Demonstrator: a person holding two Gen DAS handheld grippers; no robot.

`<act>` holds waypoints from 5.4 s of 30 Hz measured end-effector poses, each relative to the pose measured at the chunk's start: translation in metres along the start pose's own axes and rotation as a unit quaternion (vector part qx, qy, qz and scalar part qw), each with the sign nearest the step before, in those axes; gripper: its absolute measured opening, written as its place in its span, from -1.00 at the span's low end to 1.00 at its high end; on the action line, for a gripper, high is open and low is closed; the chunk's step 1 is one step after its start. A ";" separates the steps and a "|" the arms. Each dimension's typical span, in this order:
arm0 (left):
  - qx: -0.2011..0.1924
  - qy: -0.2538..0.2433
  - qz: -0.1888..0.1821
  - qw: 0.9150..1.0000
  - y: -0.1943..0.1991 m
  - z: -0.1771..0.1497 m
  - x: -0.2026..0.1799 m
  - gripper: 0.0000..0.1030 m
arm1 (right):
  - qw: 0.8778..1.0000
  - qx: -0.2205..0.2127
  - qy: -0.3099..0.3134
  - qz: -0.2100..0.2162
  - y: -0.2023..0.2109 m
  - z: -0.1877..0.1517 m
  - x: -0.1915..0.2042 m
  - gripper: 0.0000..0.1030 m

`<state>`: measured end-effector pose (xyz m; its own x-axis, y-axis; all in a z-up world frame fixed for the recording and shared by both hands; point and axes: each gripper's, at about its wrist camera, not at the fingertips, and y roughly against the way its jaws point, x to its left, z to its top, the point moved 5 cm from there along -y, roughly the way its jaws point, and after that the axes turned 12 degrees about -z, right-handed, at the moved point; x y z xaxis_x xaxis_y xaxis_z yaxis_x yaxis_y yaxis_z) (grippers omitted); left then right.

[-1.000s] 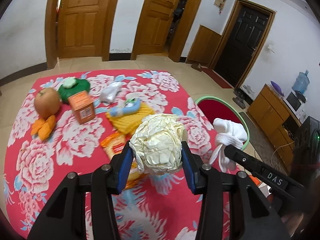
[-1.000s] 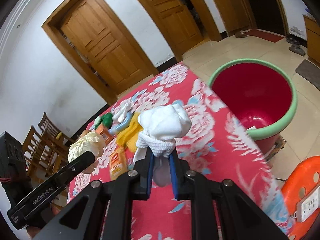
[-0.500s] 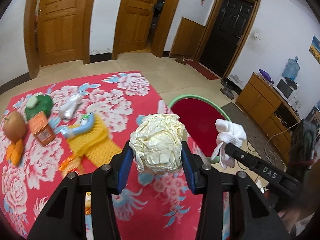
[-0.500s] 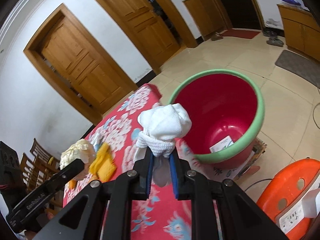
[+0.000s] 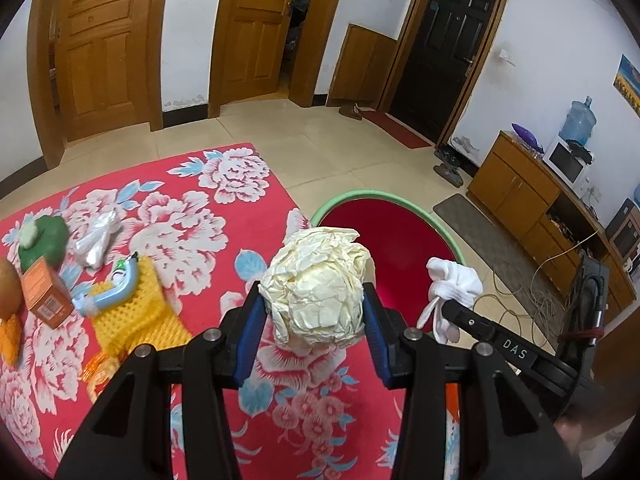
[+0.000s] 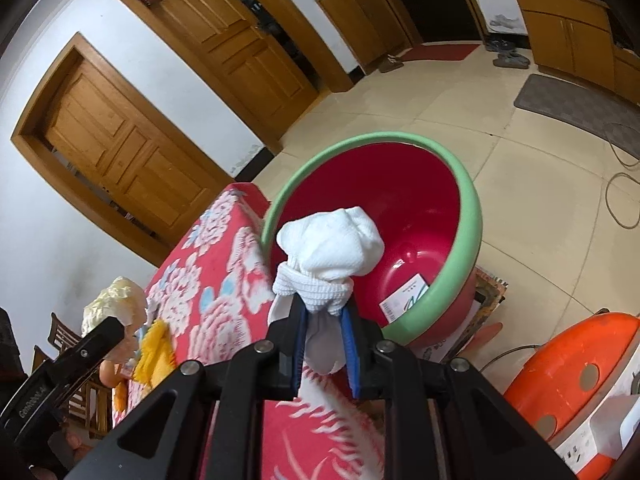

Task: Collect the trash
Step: 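Carry the paper ball and white cloth with both tools toward the red bucket, then open the right tool to drop the white cloth into the bucket, then open the left tool to drop the paper ball into the bucket, then move the left tool to the orange snack bag and grasp it, then grasp the yellow foam net with the right tool while the left tool holds the snack bag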

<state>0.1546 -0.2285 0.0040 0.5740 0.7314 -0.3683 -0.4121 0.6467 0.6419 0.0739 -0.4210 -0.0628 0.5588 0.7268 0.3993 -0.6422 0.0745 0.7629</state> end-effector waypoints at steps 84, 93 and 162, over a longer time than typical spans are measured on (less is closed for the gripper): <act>-0.009 -0.004 0.075 0.997 0.033 -0.025 0.011 0.30 | 0.998 -0.056 0.014 0.011 0.079 -0.011 0.001 0.47; -0.019 0.046 0.116 0.992 0.066 -0.047 0.057 0.30 | 0.997 -0.046 0.050 0.023 0.082 -0.028 0.029 0.48; -0.097 0.121 0.175 0.972 0.169 -0.081 0.164 -0.11 | 0.955 0.022 0.289 0.057 0.067 -0.100 0.187 0.52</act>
<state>0.1214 0.0182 -0.0028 0.2005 0.9286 -0.3121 -0.6912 0.3599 0.6267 0.0829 -0.2123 0.0120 0.0960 0.9850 0.1433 -0.6524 -0.0465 0.7565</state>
